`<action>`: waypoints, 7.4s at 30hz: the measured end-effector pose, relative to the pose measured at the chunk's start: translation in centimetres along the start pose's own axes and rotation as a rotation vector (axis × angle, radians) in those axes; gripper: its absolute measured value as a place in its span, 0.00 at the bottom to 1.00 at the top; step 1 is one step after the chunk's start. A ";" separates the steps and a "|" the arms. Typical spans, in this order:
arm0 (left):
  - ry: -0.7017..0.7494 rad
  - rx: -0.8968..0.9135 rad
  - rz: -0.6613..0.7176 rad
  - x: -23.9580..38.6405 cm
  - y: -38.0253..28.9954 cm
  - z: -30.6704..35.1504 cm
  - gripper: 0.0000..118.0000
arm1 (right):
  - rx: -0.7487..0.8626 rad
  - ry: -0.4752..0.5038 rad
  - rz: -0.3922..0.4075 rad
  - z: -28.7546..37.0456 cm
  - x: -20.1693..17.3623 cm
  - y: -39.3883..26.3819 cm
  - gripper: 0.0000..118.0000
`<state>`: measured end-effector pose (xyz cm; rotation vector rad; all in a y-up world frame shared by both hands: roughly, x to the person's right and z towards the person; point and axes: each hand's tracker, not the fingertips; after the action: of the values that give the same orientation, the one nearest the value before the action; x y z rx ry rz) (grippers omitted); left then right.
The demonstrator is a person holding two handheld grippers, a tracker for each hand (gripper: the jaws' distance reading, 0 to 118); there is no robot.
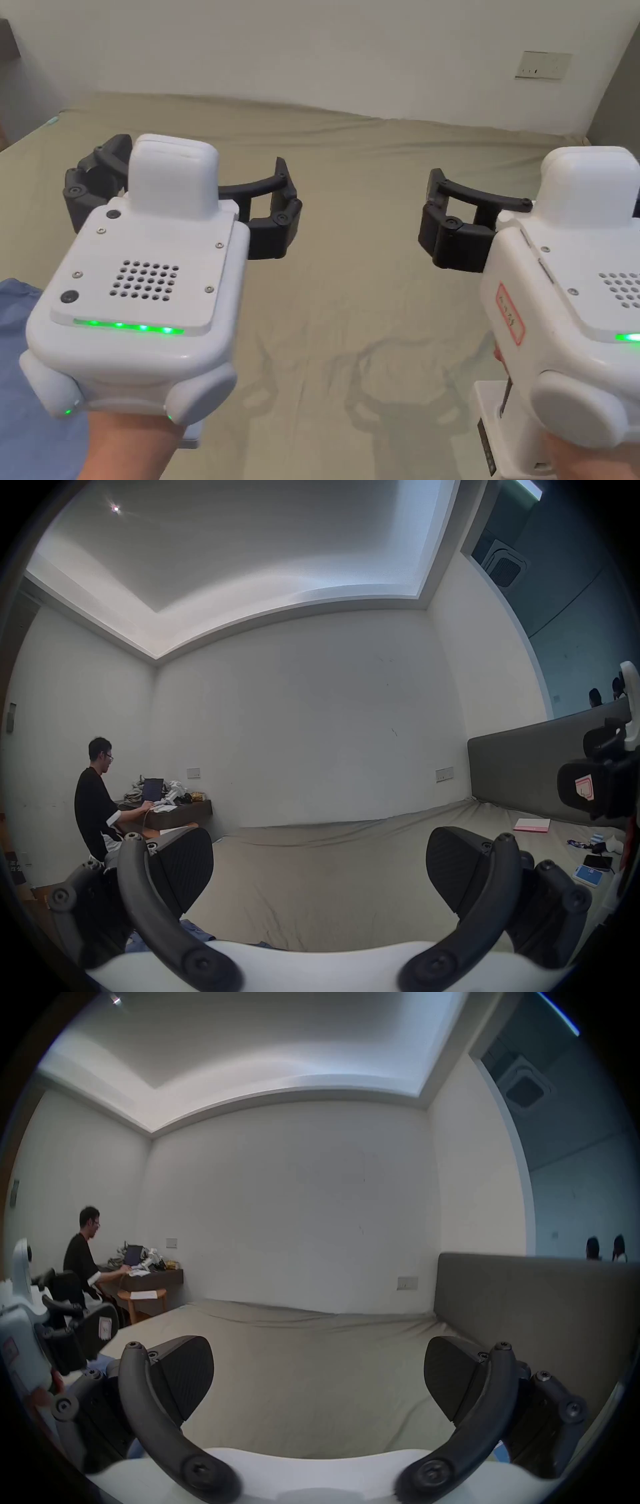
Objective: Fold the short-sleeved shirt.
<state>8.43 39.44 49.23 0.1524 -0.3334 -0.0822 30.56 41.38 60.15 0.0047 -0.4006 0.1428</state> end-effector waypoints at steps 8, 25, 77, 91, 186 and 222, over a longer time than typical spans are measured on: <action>-0.029 -0.057 -0.005 -0.4 -0.3 -0.2 1.00 | 0.009 -0.040 0.051 0.1 -1.3 -0.4 1.00; -0.089 -0.073 -0.037 0.6 -0.3 -0.1 0.07 | -0.013 0.045 0.038 0.0 -1.2 0.2 0.01; 0.571 -0.253 -0.068 -19.1 -3.1 11.9 0.00 | 0.008 0.714 0.082 1.4 -23.7 -0.2 0.01; 0.281 -0.757 0.120 -23.3 -18.5 0.2 0.00 | -0.121 0.621 0.138 -3.2 -21.9 -3.8 0.01; -0.516 -0.839 -0.369 23.0 -26.7 -24.3 0.21 | -0.389 -0.162 0.032 -4.4 11.5 -12.3 0.01; -0.052 -0.164 -0.019 2.9 -3.5 -1.4 0.00 | -0.126 0.078 0.160 -3.7 -0.8 -3.3 0.01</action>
<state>11.37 35.86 48.28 -0.0090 -0.3754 -0.1319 31.70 38.15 56.46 -0.1573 -0.3317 0.2744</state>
